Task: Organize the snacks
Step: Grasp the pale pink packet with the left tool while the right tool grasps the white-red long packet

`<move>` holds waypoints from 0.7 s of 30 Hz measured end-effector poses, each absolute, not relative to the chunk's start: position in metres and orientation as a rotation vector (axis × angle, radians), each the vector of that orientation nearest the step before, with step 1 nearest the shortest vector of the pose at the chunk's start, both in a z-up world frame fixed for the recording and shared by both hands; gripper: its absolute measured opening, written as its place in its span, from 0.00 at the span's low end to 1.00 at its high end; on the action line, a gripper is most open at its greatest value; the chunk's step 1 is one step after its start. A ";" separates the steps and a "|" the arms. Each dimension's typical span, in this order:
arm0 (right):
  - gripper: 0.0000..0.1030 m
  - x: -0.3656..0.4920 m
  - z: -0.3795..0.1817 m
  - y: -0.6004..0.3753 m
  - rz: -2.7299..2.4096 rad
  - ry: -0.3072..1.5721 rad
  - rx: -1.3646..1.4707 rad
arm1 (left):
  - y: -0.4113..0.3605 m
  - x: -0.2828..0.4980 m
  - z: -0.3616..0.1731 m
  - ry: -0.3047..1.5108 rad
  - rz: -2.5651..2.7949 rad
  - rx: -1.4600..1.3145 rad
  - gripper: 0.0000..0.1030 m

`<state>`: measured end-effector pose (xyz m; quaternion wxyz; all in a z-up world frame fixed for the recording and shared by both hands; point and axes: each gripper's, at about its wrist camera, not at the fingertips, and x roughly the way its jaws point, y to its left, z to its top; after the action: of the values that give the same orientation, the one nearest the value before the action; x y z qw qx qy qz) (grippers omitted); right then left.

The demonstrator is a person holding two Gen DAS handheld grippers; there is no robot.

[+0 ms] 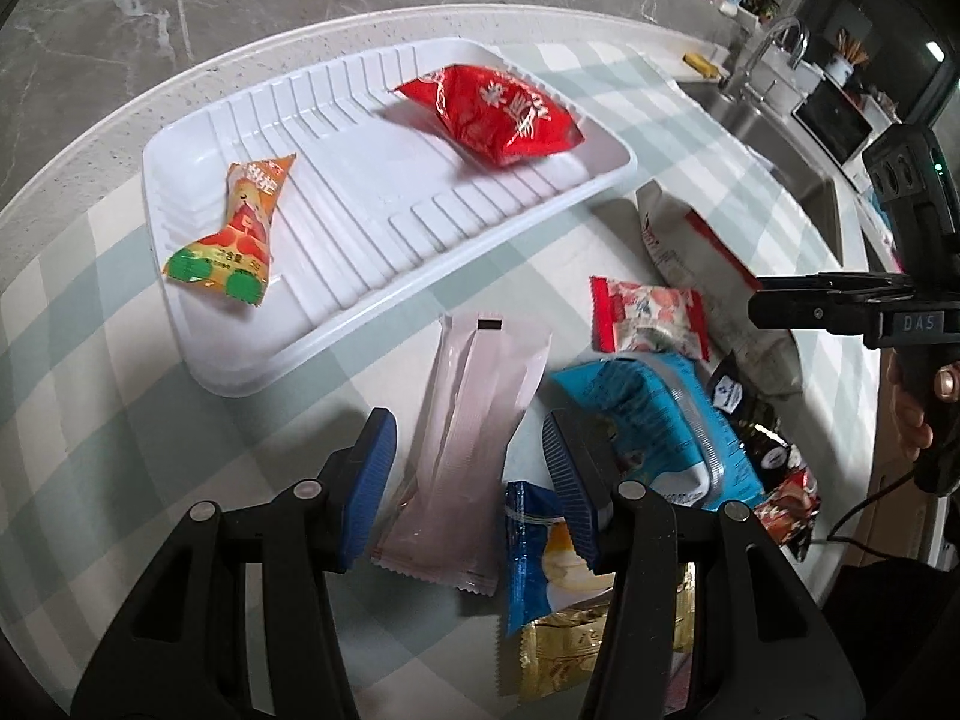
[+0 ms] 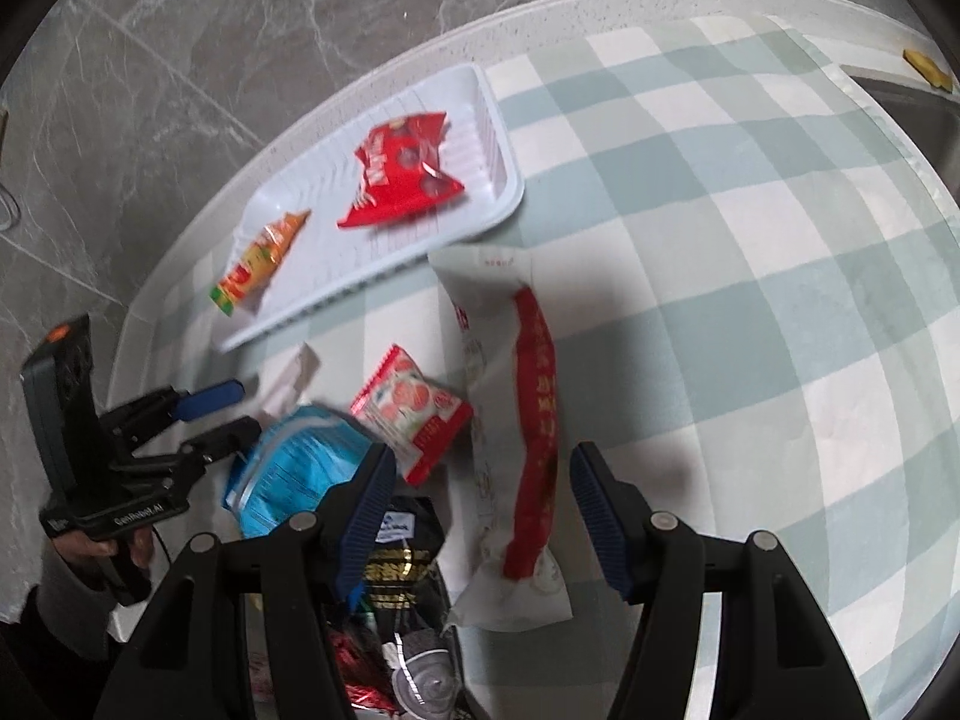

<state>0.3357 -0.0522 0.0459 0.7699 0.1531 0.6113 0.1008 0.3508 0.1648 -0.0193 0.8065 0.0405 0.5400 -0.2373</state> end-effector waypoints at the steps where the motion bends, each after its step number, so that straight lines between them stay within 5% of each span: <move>1: 0.62 0.336 0.044 -0.051 0.217 1.332 0.320 | 0.164 0.351 -0.022 1.163 -0.508 0.096 0.47; 12: 0.59 0.339 0.030 -0.038 0.222 1.367 0.182 | 0.146 0.356 -0.038 1.191 -0.501 0.193 0.47; 21: 0.33 0.342 0.029 -0.026 0.232 1.349 0.057 | 0.133 0.353 -0.040 1.159 -0.515 0.270 0.43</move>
<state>0.3418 -0.0263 0.0291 0.7743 0.0264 0.6231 0.1070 0.3529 0.1330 -0.0401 0.7971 0.1258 0.5397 -0.2399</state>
